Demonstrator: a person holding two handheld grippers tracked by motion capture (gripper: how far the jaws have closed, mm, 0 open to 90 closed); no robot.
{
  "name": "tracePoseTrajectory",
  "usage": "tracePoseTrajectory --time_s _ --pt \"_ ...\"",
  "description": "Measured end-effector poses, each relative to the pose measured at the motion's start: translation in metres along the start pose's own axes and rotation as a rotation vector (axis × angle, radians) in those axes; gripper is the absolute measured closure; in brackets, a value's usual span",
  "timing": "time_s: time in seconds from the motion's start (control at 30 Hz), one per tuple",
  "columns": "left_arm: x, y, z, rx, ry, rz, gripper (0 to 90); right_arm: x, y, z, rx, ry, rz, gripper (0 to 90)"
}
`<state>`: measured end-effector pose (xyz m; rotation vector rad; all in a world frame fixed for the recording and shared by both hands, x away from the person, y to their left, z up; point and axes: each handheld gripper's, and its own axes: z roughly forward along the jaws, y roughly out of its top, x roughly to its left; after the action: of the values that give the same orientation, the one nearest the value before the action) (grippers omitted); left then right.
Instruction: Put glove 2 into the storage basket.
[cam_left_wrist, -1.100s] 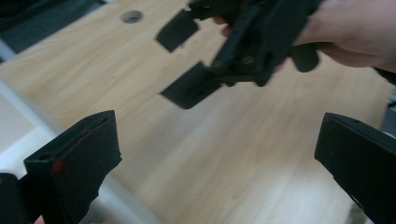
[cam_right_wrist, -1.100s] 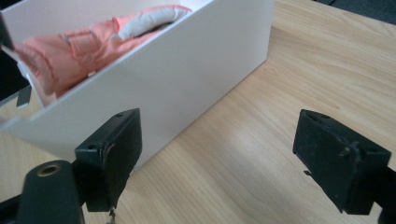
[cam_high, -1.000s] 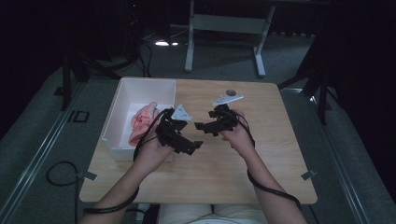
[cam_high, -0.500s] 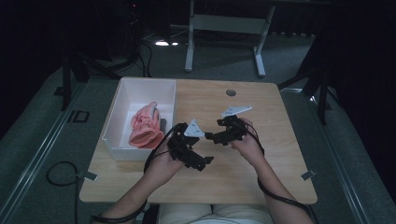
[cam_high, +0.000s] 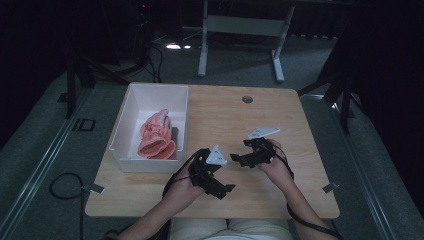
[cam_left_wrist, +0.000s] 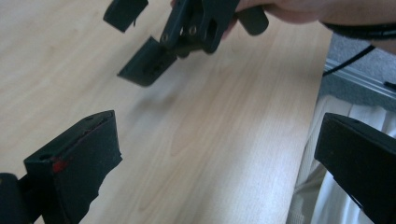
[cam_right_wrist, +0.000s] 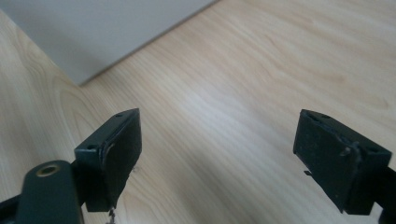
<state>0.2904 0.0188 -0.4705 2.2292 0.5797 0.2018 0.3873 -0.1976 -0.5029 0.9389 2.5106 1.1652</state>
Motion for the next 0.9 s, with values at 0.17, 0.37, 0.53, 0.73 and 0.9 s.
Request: tracePoseTrajectory --time_s 0.17,0.37,0.53,0.73,0.9 --pt "0.002 -0.015 0.015 0.004 -0.025 -0.023 0.0 -0.007 -0.020 -0.002 0.005 -0.021 0.019 15.5" --pt "0.006 -0.028 0.027 0.012 -0.033 -0.036 0.0 -0.013 -0.034 -0.002 0.014 -0.060 0.033 15.2" --pt "0.008 -0.042 0.038 0.028 -0.043 -0.048 0.0 -0.019 -0.053 -0.002 0.024 -0.087 0.041 14.7" --pt "0.007 -0.054 0.046 0.036 -0.041 -0.033 0.0 -0.024 -0.063 -0.006 0.019 -0.108 0.049 14.4" --pt "0.008 -0.062 0.051 0.052 -0.039 -0.035 0.0 -0.028 -0.072 -0.009 0.019 -0.128 0.041 14.4"
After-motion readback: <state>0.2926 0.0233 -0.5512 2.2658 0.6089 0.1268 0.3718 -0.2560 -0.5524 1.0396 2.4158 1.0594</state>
